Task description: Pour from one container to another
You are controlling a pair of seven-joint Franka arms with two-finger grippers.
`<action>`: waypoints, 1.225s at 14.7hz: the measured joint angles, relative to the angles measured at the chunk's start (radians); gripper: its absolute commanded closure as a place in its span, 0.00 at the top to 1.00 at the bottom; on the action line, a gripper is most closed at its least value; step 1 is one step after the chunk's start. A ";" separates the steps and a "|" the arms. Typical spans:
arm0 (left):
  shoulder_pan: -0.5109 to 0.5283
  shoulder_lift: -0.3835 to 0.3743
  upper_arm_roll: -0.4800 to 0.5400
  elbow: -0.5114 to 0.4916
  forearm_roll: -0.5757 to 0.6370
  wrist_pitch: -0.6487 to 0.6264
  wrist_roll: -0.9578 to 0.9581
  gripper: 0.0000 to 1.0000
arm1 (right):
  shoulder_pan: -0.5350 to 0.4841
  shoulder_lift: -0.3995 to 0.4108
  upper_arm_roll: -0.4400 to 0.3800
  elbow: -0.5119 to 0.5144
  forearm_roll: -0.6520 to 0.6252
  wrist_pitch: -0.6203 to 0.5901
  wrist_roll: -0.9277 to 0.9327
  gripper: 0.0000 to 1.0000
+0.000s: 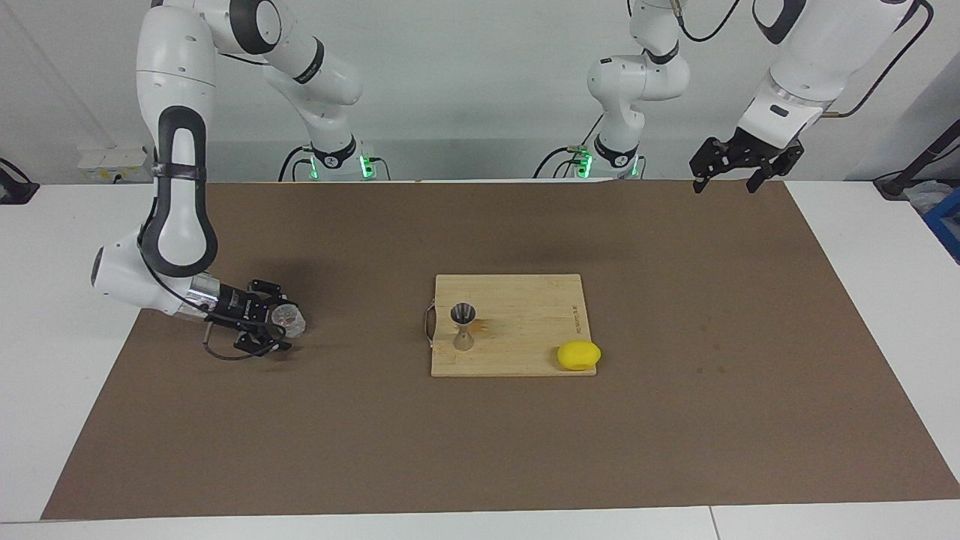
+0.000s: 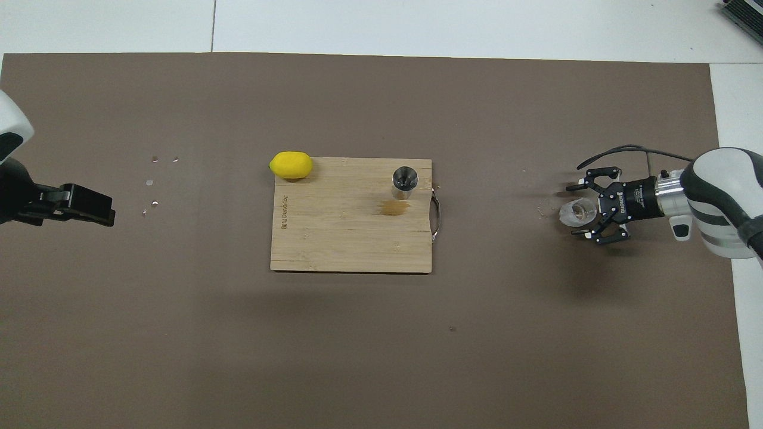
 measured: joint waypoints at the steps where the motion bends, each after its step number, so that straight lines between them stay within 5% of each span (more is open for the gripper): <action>1: 0.000 0.000 -0.002 -0.006 0.000 0.001 0.001 1.00 | 0.000 -0.002 0.000 -0.005 0.000 0.001 0.000 0.97; 6: 0.000 0.000 0.001 -0.005 -0.004 0.013 -0.001 1.00 | 0.000 -0.007 0.000 -0.011 0.004 0.001 -0.009 0.68; 9: -0.002 0.000 0.013 -0.003 -0.004 0.014 0.001 1.00 | 0.000 -0.008 0.000 -0.013 0.033 0.000 -0.029 0.00; 18: -0.015 0.000 0.033 -0.003 -0.004 0.014 0.002 1.00 | 0.032 -0.064 0.001 -0.013 0.059 0.002 0.033 0.00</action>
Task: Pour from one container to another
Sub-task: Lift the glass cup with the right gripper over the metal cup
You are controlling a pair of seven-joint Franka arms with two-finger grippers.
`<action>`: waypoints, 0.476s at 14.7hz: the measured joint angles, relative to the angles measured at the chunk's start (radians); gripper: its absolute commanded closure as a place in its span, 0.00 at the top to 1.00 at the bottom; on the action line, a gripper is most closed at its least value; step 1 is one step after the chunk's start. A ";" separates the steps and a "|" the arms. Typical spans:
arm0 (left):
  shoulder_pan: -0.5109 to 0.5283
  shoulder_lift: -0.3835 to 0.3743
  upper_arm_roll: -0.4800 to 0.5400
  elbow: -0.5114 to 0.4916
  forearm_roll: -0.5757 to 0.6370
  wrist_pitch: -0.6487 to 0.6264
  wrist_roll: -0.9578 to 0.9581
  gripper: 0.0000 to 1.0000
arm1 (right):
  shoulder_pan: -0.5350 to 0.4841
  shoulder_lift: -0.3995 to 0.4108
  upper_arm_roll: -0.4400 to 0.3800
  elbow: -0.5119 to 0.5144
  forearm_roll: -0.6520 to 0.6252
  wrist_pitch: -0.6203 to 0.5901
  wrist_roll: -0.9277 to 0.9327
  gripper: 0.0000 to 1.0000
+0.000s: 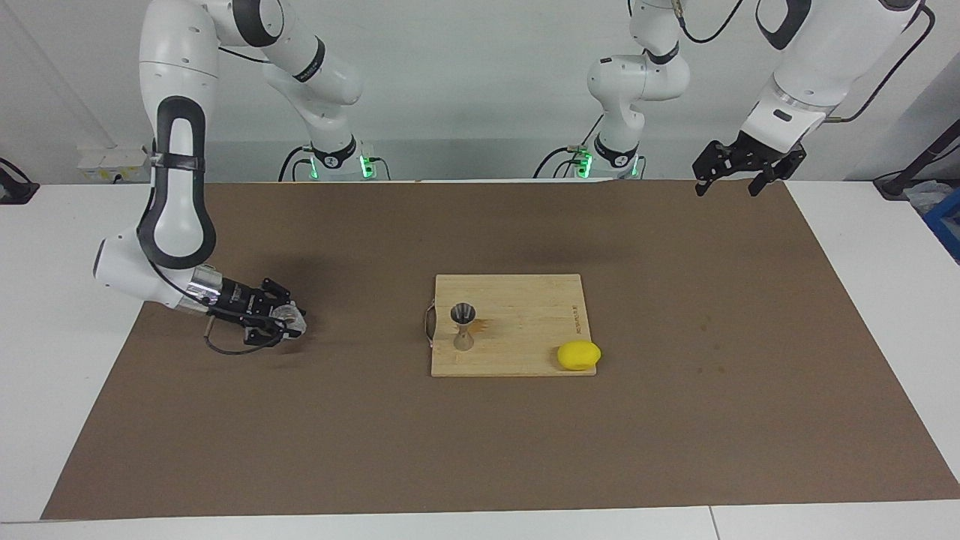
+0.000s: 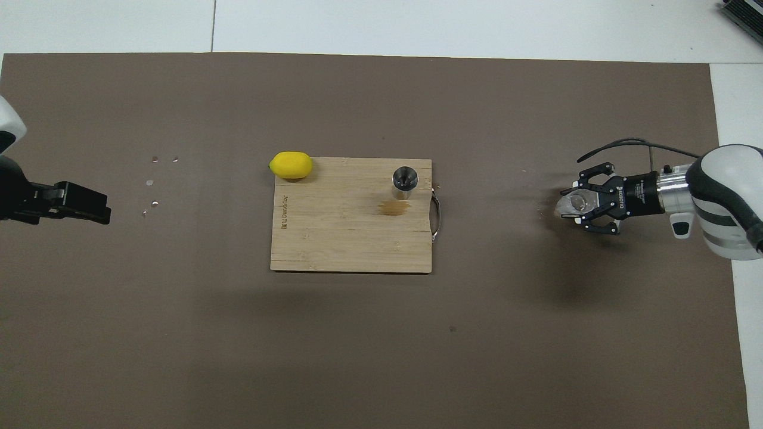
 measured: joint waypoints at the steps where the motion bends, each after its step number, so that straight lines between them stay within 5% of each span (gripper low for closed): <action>1: 0.000 0.000 0.000 0.000 0.000 0.000 0.000 1.00 | 0.019 -0.020 0.000 0.002 0.000 0.002 0.041 0.00; 7: 0.001 0.000 0.000 0.000 0.000 0.000 0.000 1.00 | 0.168 -0.106 0.001 0.021 0.000 0.074 0.278 0.00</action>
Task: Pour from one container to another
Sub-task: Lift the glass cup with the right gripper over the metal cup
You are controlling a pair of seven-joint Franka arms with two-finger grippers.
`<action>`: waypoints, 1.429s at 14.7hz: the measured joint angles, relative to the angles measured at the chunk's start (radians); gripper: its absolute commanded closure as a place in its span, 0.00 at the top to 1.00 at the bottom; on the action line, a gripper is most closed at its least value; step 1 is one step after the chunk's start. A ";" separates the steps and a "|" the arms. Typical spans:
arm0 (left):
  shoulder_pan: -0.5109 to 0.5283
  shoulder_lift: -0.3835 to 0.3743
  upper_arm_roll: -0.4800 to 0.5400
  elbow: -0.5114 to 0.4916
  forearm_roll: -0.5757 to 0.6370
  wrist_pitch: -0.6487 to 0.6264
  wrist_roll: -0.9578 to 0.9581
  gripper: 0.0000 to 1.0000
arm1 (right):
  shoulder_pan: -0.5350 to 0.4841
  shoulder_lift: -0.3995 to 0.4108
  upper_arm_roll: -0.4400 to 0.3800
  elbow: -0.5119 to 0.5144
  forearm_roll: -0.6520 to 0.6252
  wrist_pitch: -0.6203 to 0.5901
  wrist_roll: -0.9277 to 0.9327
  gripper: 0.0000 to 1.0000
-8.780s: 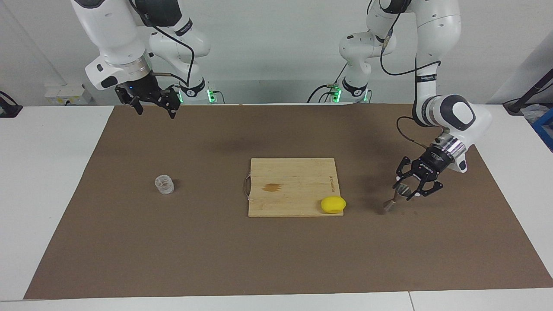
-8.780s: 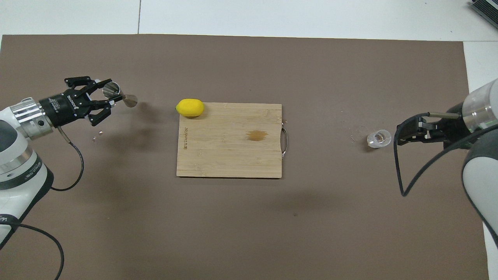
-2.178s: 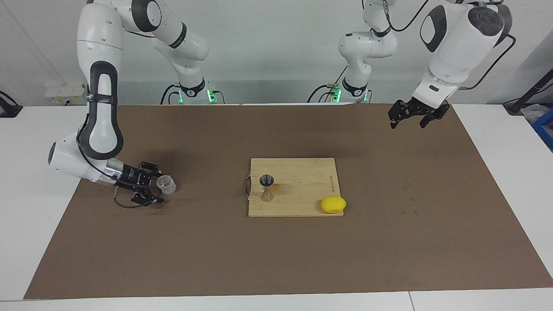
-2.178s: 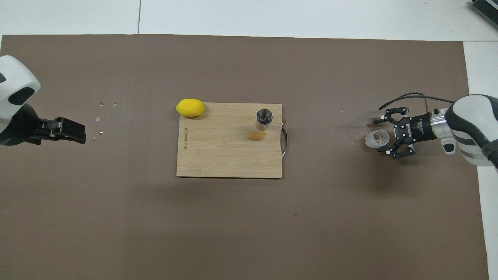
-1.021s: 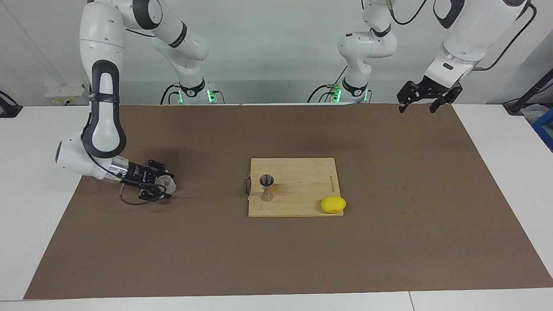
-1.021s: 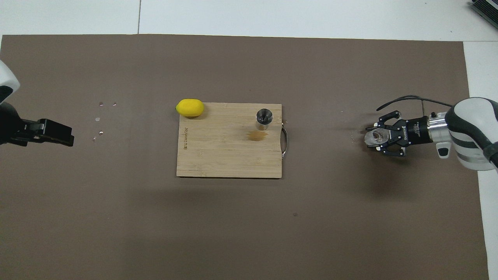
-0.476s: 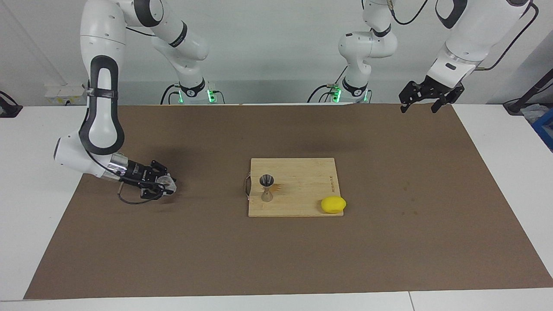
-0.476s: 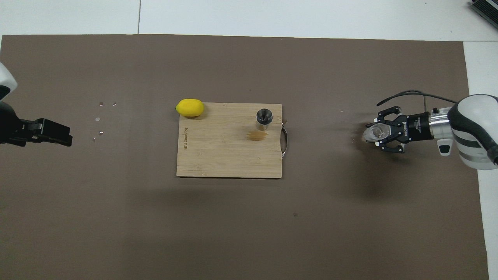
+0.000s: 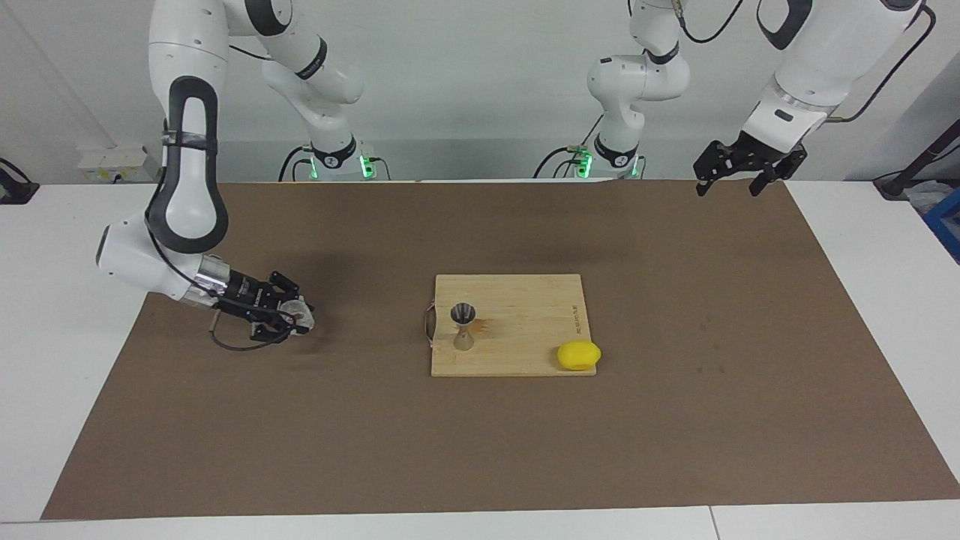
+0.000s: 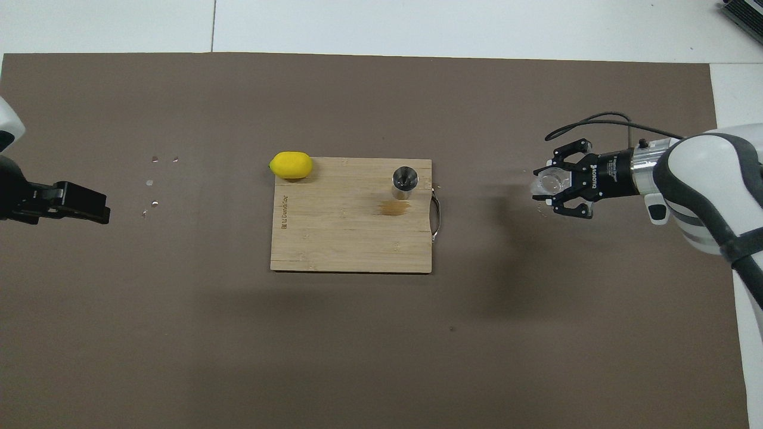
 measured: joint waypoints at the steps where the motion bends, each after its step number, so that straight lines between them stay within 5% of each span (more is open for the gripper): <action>1: 0.000 0.000 0.000 -0.001 0.000 0.000 0.000 1.00 | 0.022 -0.001 0.000 0.015 -0.006 0.006 0.033 0.00; 12: 0.000 0.000 0.000 -0.005 0.000 0.020 -0.001 1.00 | 0.309 0.054 0.000 0.239 -0.369 0.035 0.464 0.00; 21: -0.002 0.000 -0.005 -0.009 0.000 0.064 -0.001 1.00 | 0.408 0.120 0.002 0.328 -0.491 -0.013 0.386 0.00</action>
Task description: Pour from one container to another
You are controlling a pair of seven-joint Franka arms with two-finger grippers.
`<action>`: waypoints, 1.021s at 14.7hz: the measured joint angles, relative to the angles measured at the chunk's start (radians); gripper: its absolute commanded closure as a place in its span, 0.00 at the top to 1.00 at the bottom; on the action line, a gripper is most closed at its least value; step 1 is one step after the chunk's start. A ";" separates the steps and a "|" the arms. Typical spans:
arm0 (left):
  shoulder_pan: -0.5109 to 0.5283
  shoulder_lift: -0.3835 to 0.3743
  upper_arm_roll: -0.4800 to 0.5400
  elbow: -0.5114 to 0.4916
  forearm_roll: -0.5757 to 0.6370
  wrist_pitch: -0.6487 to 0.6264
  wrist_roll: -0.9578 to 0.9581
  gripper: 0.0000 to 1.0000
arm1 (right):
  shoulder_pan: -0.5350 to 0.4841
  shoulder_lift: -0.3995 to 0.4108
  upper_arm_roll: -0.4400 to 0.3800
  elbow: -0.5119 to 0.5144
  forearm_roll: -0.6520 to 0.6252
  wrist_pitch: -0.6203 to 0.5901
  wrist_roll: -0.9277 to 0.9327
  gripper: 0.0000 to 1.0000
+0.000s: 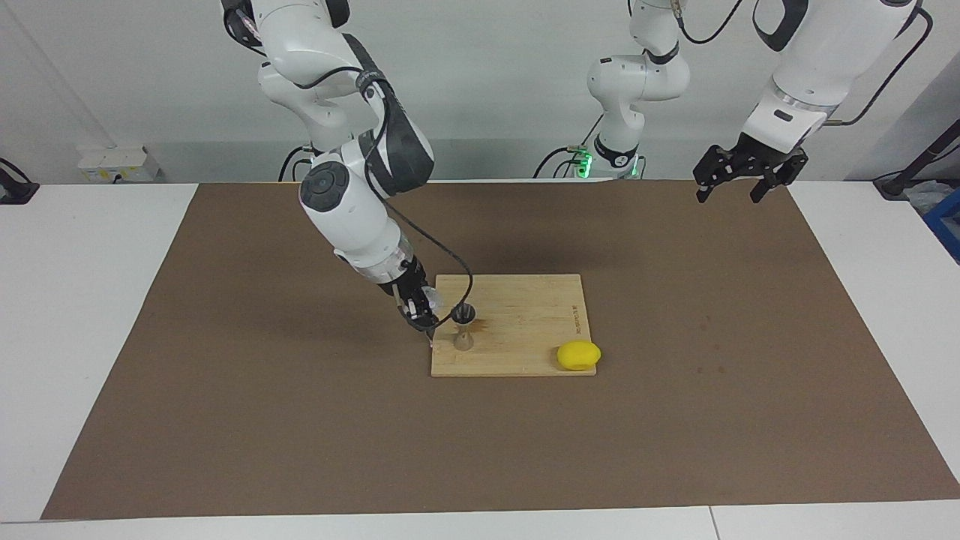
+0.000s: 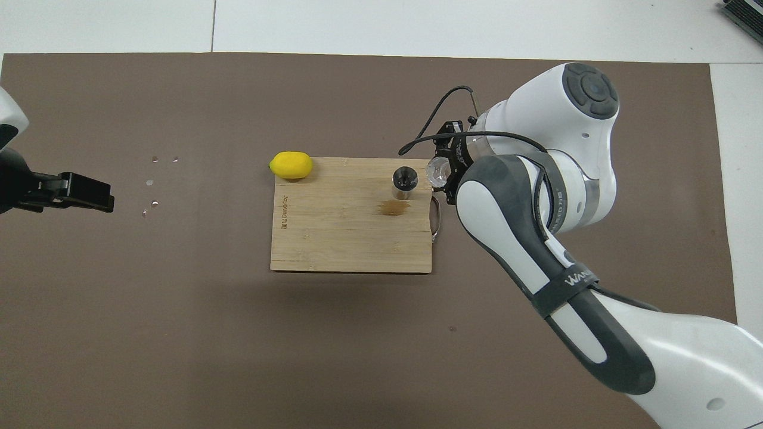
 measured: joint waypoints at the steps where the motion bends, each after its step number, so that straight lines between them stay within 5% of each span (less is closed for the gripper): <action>1: 0.000 0.000 0.002 0.000 0.000 0.000 0.000 1.00 | 0.005 0.017 0.000 0.032 0.000 -0.032 -0.017 0.00; 15: 0.001 0.000 0.003 0.000 0.000 0.000 0.000 1.00 | 0.069 0.203 0.000 0.349 -0.148 -0.300 -0.059 0.00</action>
